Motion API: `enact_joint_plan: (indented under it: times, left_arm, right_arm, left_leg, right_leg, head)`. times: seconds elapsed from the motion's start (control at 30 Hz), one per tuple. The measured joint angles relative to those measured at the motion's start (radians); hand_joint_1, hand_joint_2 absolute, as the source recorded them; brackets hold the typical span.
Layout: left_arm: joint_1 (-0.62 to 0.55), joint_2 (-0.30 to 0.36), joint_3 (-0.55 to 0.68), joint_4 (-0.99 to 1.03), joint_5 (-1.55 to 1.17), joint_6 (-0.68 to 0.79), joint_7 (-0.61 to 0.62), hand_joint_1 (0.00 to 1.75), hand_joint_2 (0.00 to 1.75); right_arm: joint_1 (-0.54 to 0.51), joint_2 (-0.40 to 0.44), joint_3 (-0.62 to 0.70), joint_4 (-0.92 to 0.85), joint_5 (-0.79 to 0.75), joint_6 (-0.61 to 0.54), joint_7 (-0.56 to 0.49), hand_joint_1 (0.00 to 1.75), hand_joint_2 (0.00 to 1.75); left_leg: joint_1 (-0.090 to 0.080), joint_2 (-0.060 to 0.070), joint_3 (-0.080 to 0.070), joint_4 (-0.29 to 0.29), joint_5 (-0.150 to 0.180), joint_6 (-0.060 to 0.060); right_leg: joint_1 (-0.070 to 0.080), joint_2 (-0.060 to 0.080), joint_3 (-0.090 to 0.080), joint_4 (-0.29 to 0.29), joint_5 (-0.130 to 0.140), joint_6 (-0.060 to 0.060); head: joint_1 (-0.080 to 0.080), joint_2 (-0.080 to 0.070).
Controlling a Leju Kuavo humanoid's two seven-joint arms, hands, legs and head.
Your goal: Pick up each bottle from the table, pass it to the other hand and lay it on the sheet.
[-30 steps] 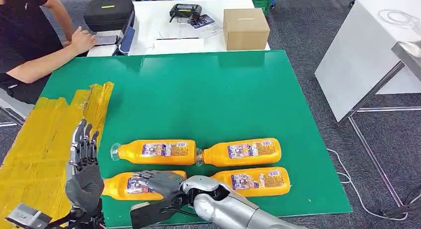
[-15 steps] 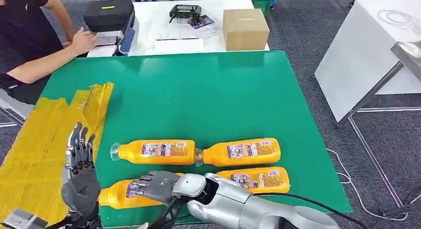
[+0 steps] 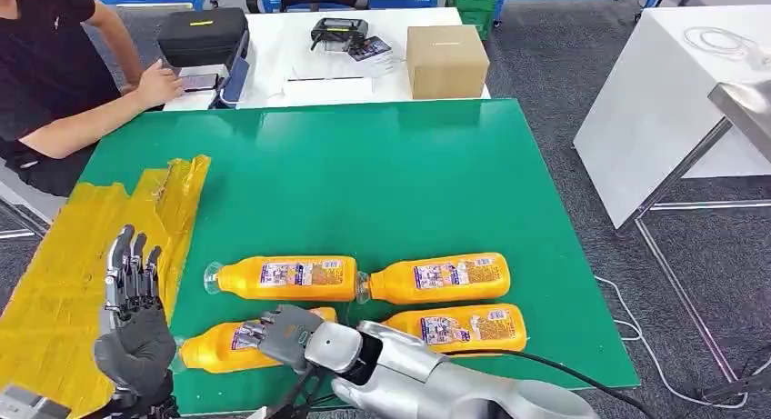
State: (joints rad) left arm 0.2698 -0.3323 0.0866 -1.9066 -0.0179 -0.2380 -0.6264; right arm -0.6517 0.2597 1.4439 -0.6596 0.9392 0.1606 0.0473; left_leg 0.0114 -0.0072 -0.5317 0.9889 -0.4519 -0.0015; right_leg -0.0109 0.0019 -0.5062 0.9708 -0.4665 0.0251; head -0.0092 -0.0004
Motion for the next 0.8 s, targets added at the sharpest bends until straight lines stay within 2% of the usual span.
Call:
enact_joint_plan:
  times: [0.1, 0.13, 0.27, 0.3, 0.63, 0.67, 0.7, 0.8]
  left_arm:
    - [-0.002, 0.0, -0.001, -0.003, 0.007, 0.005, 0.005, 0.0, 0.0]
    - [-0.004, 0.0, -0.002, -0.003, 0.008, 0.006, 0.006, 0.0, 0.0]
    - [-0.014, 0.0, -0.01, -0.003, 0.011, 0.011, 0.015, 0.0, 0.0]
    - [-0.016, 0.0, -0.012, -0.003, 0.012, 0.013, 0.016, 0.0, 0.0]
    - [-0.037, 0.001, -0.029, -0.003, 0.023, 0.02, 0.03, 0.0, 0.0]
    - [-0.041, 0.001, -0.029, -0.003, 0.026, 0.021, 0.034, 0.0, 0.0]
    - [-0.046, 0.001, -0.029, -0.003, 0.027, 0.024, 0.038, 0.0, 0.0]
    - [-0.056, 0.002, -0.033, -0.003, 0.03, 0.028, 0.048, 0.0, 0.0]
  right_arm:
    - [0.001, 0.024, -0.011, 0.038, 0.007, 0.0, 0.014, 1.75, 1.75]
    - [0.001, 0.033, -0.016, 0.055, 0.01, 0.0, 0.019, 0.59, 1.75]
    - [0.006, 0.064, -0.032, 0.107, 0.018, 0.0, 0.037, 0.59, 1.75]
    - [0.007, 0.072, -0.036, 0.121, 0.018, 0.0, 0.042, 0.0, 1.75]
    - [0.015, 0.084, -0.061, 0.19, 0.048, 0.006, 0.068, 0.0, 1.75]
    - [0.016, 0.085, -0.062, 0.19, 0.055, 0.007, 0.075, 0.1, 1.75]
    - [0.018, 0.087, -0.062, 0.19, 0.065, 0.008, 0.085, 1.75, 1.75]
    - [0.019, 0.089, -0.066, 0.19, 0.066, 0.033, 0.094, 1.75, 1.75]
  left_leg:
    - [0.0, 0.0, 0.004, 0.0, -0.001, 0.0]
    - [0.0, 0.0, 0.005, 0.0, -0.001, -0.001]
    - [0.0, 0.0, 0.009, 0.0, -0.004, -0.002]
    - [0.0, 0.0, 0.011, 0.0, -0.004, -0.002]
    - [-0.001, 0.001, 0.016, 0.0, -0.008, -0.002]
    - [-0.001, 0.001, 0.017, 0.0, -0.009, -0.002]
    - [-0.001, 0.001, 0.018, 0.0, -0.01, -0.001]
    - [-0.001, -0.002, 0.022, 0.0, -0.012, -0.002]
  right_leg:
    - [0.0, 0.0, 0.003, 0.0, -0.001, -0.001]
    - [0.0, 0.0, 0.003, 0.0, -0.001, -0.001]
    - [0.0, 0.0, 0.008, 0.0, -0.004, -0.001]
    - [0.0, 0.0, 0.01, 0.0, -0.003, -0.001]
    - [-0.001, 0.001, 0.015, -0.001, -0.005, 0.0]
    - [0.0, 0.001, 0.016, -0.001, -0.006, 0.0]
    - [0.0, 0.001, 0.017, -0.001, -0.008, 0.0]
    - [0.0, 0.001, 0.023, -0.001, -0.012, -0.001]
  head:
    - [0.0, 0.0]
    - [0.0, 0.0]
    - [0.0, 0.0]
    - [0.0, 0.0]
    - [0.0, 0.0]
    - [0.0, 0.0]
    - [0.0, 0.0]
    - [0.001, 0.0]
